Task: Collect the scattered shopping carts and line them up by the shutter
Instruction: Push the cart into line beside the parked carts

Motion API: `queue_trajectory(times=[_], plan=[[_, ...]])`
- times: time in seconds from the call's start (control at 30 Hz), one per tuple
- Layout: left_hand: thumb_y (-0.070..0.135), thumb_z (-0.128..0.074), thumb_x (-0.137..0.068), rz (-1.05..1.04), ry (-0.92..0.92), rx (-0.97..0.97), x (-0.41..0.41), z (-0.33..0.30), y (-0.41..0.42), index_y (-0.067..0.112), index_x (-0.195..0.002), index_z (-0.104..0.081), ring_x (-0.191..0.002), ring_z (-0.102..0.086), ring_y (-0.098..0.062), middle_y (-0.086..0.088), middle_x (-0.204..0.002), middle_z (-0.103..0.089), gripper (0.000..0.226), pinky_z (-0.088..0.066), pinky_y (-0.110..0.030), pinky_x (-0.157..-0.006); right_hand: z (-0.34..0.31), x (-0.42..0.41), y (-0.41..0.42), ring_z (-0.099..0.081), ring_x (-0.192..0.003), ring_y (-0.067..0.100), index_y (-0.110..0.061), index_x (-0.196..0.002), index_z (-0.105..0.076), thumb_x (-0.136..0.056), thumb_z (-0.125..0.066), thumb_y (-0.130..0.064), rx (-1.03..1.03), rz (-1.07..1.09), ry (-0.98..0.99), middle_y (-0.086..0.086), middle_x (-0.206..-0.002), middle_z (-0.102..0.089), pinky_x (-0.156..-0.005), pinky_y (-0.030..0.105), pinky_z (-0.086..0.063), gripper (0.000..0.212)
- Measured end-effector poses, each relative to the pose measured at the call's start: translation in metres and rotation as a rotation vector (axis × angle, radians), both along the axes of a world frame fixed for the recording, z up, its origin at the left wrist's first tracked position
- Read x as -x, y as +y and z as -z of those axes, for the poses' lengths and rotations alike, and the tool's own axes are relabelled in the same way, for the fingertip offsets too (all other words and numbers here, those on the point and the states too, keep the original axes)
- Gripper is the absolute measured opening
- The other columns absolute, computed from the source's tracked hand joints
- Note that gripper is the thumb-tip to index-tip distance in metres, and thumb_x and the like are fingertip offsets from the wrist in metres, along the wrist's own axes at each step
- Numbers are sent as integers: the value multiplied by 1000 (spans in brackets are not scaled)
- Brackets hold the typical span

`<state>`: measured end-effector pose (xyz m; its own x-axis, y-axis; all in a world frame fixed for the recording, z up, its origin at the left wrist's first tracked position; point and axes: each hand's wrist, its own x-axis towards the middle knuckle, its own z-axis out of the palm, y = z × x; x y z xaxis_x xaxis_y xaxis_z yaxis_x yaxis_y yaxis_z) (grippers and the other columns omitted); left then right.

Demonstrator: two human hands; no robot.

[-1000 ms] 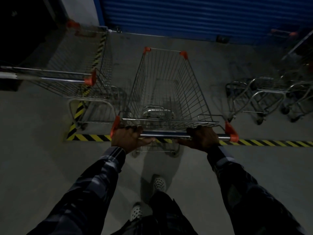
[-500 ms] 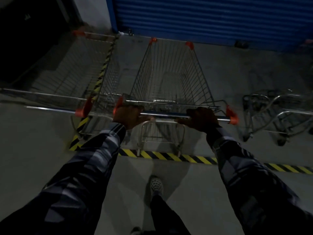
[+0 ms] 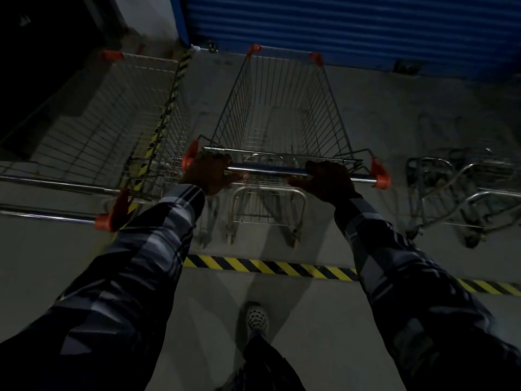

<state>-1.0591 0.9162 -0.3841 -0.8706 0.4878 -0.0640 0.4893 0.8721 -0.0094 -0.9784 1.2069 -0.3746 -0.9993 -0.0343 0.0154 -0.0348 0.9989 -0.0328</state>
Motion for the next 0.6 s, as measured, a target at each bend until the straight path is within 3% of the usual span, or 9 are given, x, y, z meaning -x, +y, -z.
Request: queue_trajectory(times=[0.1, 0.2, 0.33, 0.43, 0.53, 0.6], plan=[[95, -13, -72, -4, -63, -78, -17, 1, -12, 22, -102, -65, -107, -63, -29, -6, -104, -71, 95, -22, -53, -117, 0, -19, -11, -66, -90, 27, -14, -104, -64, -83, -48, -75, -1, -3, 1, 7, -94, -70, -77, 33, -48, 67], [86, -35, -79, 10, -102, -149, -46, -4, -30, 14, -114, -66, -114, -59, -32, -12, -116, -68, 86, -29, -44, -112, -2, -47, -29, -66, -89, 27, -15, -104, -64, -82, -46, -76, 2, 16, -18, 6, -93, -70, -75, 33, -48, 68], [80, -41, -80, 15, -202, -219, -96, -15, -60, 8, -129, -60, -123, -54, -34, -16, -130, -62, 89, -35, -41, -107, 1, -101, -61, -66, -89, 26, -16, -106, -64, -81, -43, -79, 8, 24, -37, 6, -95, -71, -69, 29, -43, 70], [83, -40, -80, 26, -216, -220, -133, -12, -89, 7, -129, -59, -120, -56, -36, -17, -126, -63, 92, -40, -42, -102, 1, -144, -87, -66, -90, 26, -17, -109, -64, -81, -43, -78, 6, 24, -35, 7, -97, -71, -65, 27, -36, 70], [82, -40, -81, 32, -213, -227, -170, -9, -111, 6, -126, -61, -116, -58, -36, -16, -124, -64, 90, -44, -40, -97, 1, -188, -109, -66, -88, 27, -18, -106, -65, -81, -42, -79, -2, 32, -12, 8, -95, -71, -68, 30, -43, 70], [90, -25, -74, 40, -166, -221, -197, -8, -120, 9, -119, -65, -112, -61, -33, -14, -118, -68, 101, -40, -40, -98, 0, -215, -119, -67, -87, 27, -18, -104, -66, -81, -42, -79, -31, 14, 10, 7, -93, -72, -69, 31, -46, 70]])
